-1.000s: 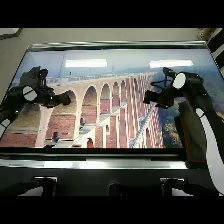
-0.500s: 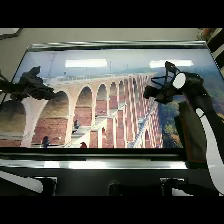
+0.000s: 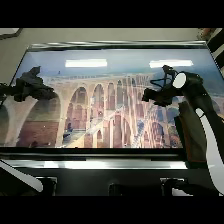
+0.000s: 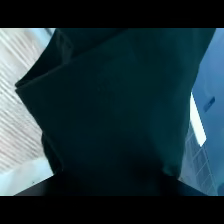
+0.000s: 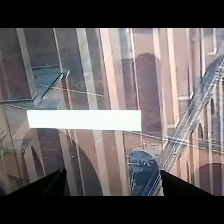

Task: Fold the shirts.

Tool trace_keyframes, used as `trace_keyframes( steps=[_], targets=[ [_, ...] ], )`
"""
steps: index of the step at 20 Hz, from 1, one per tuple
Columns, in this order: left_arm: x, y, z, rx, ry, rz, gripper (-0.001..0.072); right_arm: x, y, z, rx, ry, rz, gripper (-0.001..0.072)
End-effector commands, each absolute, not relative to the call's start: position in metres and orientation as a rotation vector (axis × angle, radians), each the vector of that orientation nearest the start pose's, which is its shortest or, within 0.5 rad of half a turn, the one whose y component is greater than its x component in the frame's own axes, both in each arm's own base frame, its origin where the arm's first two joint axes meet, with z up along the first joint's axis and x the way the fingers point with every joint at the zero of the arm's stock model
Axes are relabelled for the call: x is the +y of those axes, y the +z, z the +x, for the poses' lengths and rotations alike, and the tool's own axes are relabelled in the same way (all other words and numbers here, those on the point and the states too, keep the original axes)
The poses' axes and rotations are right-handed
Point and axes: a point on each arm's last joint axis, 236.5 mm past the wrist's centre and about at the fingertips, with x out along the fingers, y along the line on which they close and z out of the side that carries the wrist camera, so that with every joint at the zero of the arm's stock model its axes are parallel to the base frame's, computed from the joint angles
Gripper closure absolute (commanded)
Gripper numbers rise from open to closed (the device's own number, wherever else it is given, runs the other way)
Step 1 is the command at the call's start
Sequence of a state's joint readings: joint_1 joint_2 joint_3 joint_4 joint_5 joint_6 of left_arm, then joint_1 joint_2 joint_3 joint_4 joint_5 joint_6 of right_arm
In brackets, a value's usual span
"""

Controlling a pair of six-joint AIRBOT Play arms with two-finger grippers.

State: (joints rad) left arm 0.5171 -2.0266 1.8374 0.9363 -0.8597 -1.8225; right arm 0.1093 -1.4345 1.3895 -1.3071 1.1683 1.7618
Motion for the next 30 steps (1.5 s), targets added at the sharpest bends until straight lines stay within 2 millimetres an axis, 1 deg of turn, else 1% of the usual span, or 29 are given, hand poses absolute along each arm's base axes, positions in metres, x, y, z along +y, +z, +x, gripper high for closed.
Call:
trace_keyframes(
  steps=[1,2,3,4,5,6,7,8,9,10,11,12,13,14,15,16,17,18,19,20,21,22,23,24,25,26,27,28,30],
  targets=[
    [0.201,-0.053,0.600,0.758,0.302,-1.156,0.0365,0.107,0.035,0.430,1.249,0.136,0.346,0.0030],
    [0.196,-0.048,0.600,0.761,0.277,-1.159,0.0655,0.105,0.035,0.429,1.252,0.132,0.341,0.0030],
    [0.190,-0.034,0.603,0.746,0.226,-1.132,0.0664,0.102,0.036,0.429,1.245,0.134,0.315,0.0030],
    [0.184,-0.014,0.607,0.714,0.166,-1.080,0.0664,0.095,0.039,0.430,1.230,0.132,0.265,0.0031],
    [0.176,0.017,0.611,0.673,0.101,-0.987,0.0665,0.086,0.042,0.430,1.213,0.117,0.214,0.0031],
    [0.164,0.050,0.612,0.635,0.042,-0.873,0.0665,0.072,0.049,0.432,1.190,0.086,0.152,0.0031],
    [0.142,0.091,0.608,0.604,-0.038,-0.747,0.0666,0.058,0.058,0.433,1.168,0.055,0.091,0.0031],
    [0.110,0.131,0.598,0.586,-0.134,-0.629,0.0665,0.047,0.070,0.434,1.141,0.030,0.040,0.0032],
    [0.076,0.165,0.585,0.581,-0.222,-0.534,0.0665,0.038,0.083,0.435,1.108,0.007,0.009,0.0032],
    [0.035,0.196,0.566,0.584,-0.307,-0.444,0.0665,0.033,0.099,0.435,1.069,-0.005,-0.006,0.0032],
    [-0.002,0.217,0.547,0.599,-0.372,-0.366,0.0665,0.032,0.112,0.434,1.040,-0.006,-0.005,0.0032],
    [-0.040,0.233,0.524,0.625,-0.436,-0.272,0.0665,0.032,0.124,0.430,1.019,-0.005,-0.001,0.0032],
    [-0.072,0.240,0.502,0.662,-0.488,-0.199,0.0666,0.032,0.133,0.423,1.012,-0.005,0.000,0.0032],
    [-0.105,0.242,0.477,0.717,-0.545,-0.155,0.0665,0.030,0.140,0.413,1.021,-0.008,0.001,0.0032],
    [-0.138,0.239,0.453,0.776,-0.620,-0.124,0.0665,0.028,0.144,0.400,1.045,-0.011,0.000,0.0032],
    [-0.174,0.231,0.426,0.852,-0.714,-0.091,0.0665,0.026,0.146,0.388,1.071,-0.017,-0.003,0.0032],
    [-0.203,0.220,0.402,0.919,-0.794,-0.058,0.0665,0.025,0.147,0.375,1.101,-0.021,-0.004,0.0034],
    [-0.233,0.207,0.380,0.973,-0.870,-0.024,0.0666,0.023,0.148,0.364,1.133,-0.025,-0.005,0.0035],
    [-0.258,0.191,0.362,1.024,-0.930,0.001,0.0665,0.022,0.147,0.353,1.165,-0.029,-0.006,0.0035],
    [-0.281,0.168,0.341,1.092,-0.986,0.026,0.0665,0.021,0.146,0.344,1.196,-0.030,-0.011,0.0035],
    [-0.299,0.143,0.320,1.167,-1.032,0.052,0.0665,0.020,0.144,0.336,1.229,-0.031,-0.016,0.0035],
    [-0.315,0.113,0.298,1.253,-1.072,0.082,0.0665,0.019,0.141,0.328,1.264,-0.032,-0.022,0.0035],
    [-0.324,0.082,0.282,1.323,-1.087,0.119,0.0665,0.019,0.140,0.326,1.275,-0.032,-0.023,0.0035],
    [-0.330,0.048,0.275,1.365,-1.061,0.170,0.0667,0.020,0.140,0.327,1.271,-0.028,-0.021,0.0036],
    [-0.331,0.019,0.277,1.377,-1.016,0.218,0.0664,0.021,0.141,0.330,1.258,-0.026,-0.019,0.0036],
    [-0.333,-0.003,0.279,1.395,-0.993,0.254,0.0497,0.023,0.141,0.334,1.248,-0.020,-0.016,0.0036],
    [-0.332,-0.013,0.280,1.424,-0.976,0.262,0.0043,0.024,0.138,0.338,1.246,-0.014,-0.012,0.0036],
    [-0.324,-0.017,0.287,1.446,-0.929,0.261,-0.0013,0.028,0.134,0.341,1.256,-0.003,-0.005,0.0036],
    [-0.289,-0.008,0.316,1.432,-0.816,0.289,-0.0013,0.038,0.116,0.345,1.306,0.029,0.017,0.0036]
  ],
)
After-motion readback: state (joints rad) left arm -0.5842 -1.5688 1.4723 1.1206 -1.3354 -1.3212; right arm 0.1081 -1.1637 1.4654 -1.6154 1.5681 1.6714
